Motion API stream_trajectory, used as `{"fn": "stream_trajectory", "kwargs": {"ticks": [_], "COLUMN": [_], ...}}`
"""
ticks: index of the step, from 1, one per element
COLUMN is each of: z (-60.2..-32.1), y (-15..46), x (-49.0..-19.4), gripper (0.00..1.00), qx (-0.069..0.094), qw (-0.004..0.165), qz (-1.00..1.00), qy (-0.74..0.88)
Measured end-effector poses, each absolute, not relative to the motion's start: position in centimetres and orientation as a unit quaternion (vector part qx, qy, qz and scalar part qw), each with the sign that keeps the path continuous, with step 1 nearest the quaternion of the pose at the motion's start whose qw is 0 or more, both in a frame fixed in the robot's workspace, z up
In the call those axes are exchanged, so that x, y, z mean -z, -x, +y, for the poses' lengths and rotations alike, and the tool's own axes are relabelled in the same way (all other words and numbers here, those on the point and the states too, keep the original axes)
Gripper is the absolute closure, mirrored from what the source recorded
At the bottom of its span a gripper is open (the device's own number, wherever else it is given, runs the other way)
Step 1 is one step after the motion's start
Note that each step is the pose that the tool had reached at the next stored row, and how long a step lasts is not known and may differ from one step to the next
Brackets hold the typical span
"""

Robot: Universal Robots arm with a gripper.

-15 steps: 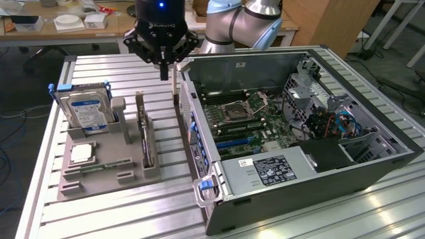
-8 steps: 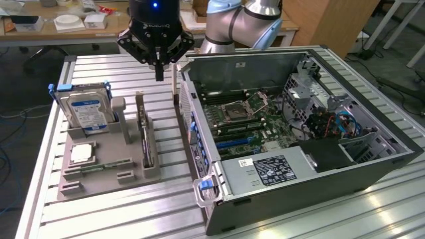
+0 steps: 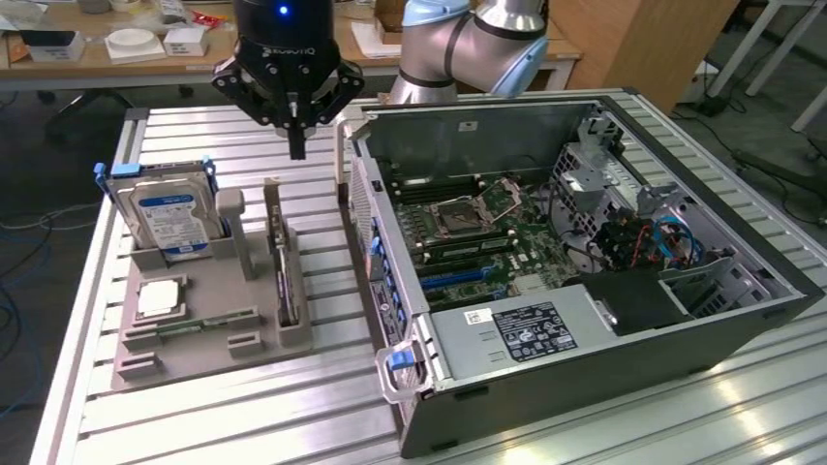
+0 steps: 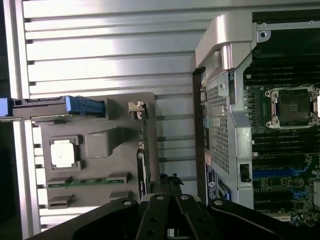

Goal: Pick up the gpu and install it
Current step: 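Reach for the gpu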

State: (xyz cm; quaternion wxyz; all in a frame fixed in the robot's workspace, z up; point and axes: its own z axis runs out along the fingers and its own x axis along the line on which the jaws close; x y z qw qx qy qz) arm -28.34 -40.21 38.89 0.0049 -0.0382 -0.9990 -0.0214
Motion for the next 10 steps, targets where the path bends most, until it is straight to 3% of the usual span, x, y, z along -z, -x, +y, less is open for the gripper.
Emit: {"fn": "stream_trajectory", "kwargs": {"ticks": [10], "z": [-40.3], "y": [30.2], "x": [-38.9], "gripper": [0.90], "qx": [0.021], "qw": [0.006], "qz": [-0.999], "qy": [0.038]}}
